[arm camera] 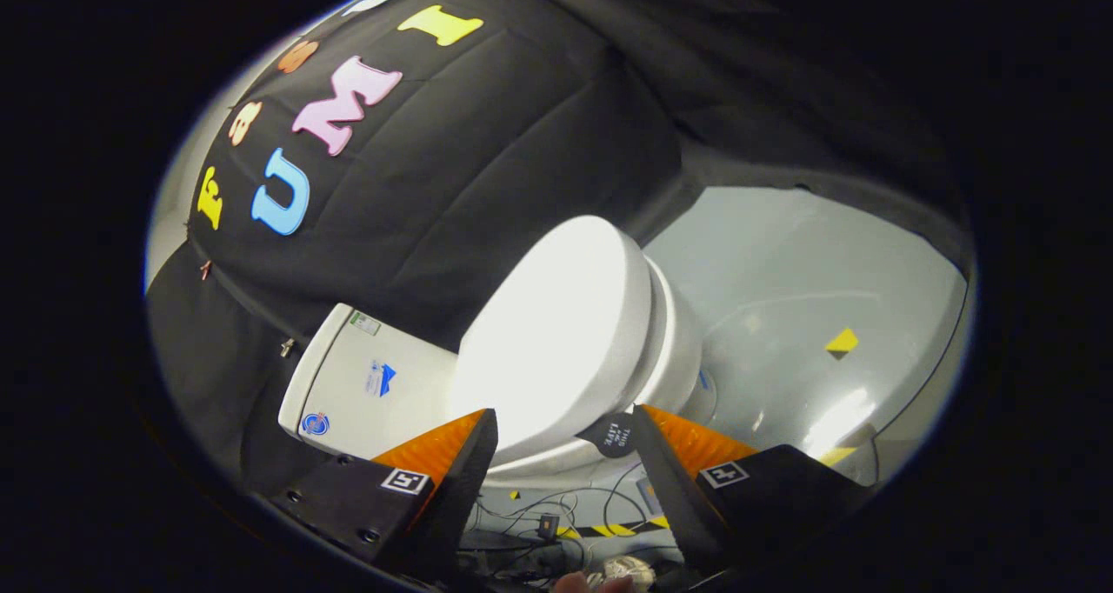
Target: Open the toilet lid.
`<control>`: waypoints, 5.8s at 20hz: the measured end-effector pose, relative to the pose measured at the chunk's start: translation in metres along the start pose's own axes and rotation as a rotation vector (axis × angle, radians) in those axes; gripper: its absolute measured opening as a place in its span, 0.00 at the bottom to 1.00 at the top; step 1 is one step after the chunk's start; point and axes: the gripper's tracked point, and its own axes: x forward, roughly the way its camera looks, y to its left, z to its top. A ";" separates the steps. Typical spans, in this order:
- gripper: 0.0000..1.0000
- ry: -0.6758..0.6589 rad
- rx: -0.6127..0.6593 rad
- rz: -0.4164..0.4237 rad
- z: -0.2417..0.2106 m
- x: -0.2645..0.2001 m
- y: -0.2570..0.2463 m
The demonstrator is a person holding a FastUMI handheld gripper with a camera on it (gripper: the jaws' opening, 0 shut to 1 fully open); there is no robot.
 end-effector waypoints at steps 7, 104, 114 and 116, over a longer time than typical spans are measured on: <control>0.89 0.100 0.158 -0.009 -0.035 0.036 -0.035; 0.98 -0.348 -0.869 -0.260 -0.131 0.020 0.417; 0.98 -0.399 -0.881 -0.149 -0.089 -0.037 0.473; 0.99 -0.414 -0.889 -0.120 -0.081 -0.052 0.487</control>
